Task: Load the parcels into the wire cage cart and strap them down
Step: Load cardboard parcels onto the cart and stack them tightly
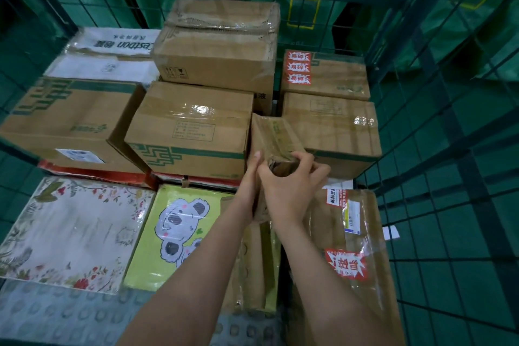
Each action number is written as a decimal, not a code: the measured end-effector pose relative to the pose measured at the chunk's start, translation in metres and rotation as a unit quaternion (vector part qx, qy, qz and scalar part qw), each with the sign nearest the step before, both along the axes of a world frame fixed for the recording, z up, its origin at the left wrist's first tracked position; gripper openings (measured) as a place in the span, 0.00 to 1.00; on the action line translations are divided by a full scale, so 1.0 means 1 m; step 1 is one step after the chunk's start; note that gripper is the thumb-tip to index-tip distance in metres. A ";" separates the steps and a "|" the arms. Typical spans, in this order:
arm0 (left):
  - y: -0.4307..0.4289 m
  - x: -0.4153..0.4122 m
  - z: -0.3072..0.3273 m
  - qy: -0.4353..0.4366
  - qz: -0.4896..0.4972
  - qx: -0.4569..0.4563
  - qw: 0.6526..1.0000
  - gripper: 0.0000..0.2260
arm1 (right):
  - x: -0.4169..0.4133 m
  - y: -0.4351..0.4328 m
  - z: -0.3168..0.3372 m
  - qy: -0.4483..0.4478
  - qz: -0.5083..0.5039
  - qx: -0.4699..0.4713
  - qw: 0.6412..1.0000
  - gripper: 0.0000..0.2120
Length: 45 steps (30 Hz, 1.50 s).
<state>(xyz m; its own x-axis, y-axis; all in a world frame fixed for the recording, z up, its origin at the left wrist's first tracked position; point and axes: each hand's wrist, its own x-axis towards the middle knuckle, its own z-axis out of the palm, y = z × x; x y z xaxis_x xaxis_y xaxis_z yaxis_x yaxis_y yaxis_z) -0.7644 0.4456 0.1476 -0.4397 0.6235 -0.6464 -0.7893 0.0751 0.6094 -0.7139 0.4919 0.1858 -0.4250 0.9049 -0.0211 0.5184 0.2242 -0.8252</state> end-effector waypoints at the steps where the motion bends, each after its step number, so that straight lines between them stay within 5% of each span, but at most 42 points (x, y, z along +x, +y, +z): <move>1: 0.002 -0.006 0.002 0.002 -0.009 -0.005 1.000 0.31 | -0.003 0.003 0.001 -0.011 0.010 -0.012 1.000 0.27; 13: 0.021 -0.022 -0.020 -0.002 0.064 0.033 0.997 0.32 | -0.014 0.013 -0.004 -0.017 0.055 -0.016 0.998 0.26; 22: 0.021 -0.057 -0.115 0.107 0.020 -0.120 0.987 0.47 | -0.016 0.030 -0.035 -0.063 0.100 -0.046 0.992 0.29; 26: 0.023 -0.056 -0.046 0.115 -0.055 -0.134 0.983 0.31 | -0.029 0.032 -0.055 -0.140 0.152 -0.022 0.978 0.32; 36: 0.030 -0.089 -0.072 0.118 -0.158 -0.241 0.950 0.25 | -0.067 0.038 -0.126 -0.295 0.239 -0.064 0.923 0.38; 41: 0.024 -0.087 -0.103 0.136 -0.120 -0.245 0.953 0.26 | -0.068 0.046 -0.164 -0.256 0.280 -0.089 0.921 0.29; 45: 0.006 -0.078 -0.125 0.233 -0.129 -0.347 0.899 0.21 | -0.064 0.044 -0.177 -0.317 0.331 -0.072 0.886 0.36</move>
